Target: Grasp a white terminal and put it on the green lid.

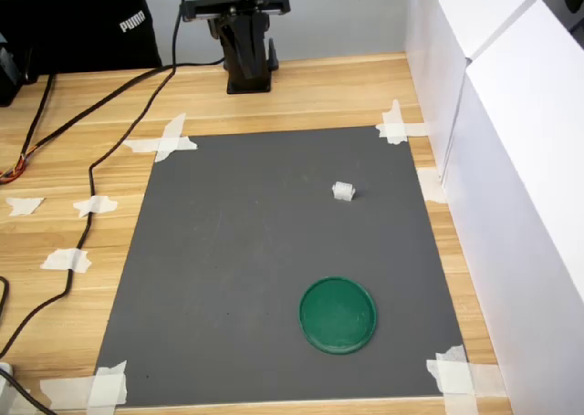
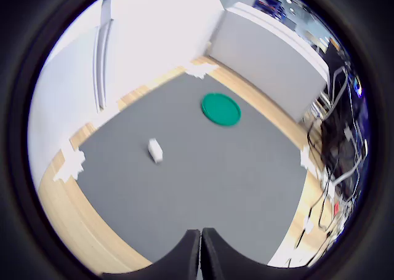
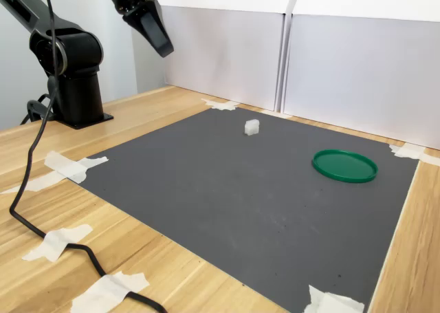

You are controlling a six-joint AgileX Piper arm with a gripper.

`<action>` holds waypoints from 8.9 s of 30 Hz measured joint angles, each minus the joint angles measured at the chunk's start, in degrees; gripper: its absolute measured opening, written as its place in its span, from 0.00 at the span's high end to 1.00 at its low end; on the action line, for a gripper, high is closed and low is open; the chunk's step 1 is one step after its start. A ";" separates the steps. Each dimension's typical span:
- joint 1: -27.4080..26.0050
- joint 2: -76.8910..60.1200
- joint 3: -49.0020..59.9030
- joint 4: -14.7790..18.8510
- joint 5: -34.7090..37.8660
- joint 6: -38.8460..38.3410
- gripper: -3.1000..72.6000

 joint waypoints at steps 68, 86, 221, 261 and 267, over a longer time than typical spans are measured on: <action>15.37 51.57 -31.42 -4.90 10.71 -10.18 0.03; 15.37 60.80 -31.46 -4.86 7.82 -10.24 0.04; 0.93 85.35 -80.19 -1.00 27.85 1.56 0.36; -16.48 11.44 -1.92 20.90 -28.40 1.56 0.98; -20.00 -1.38 7.72 25.36 -30.48 1.56 0.98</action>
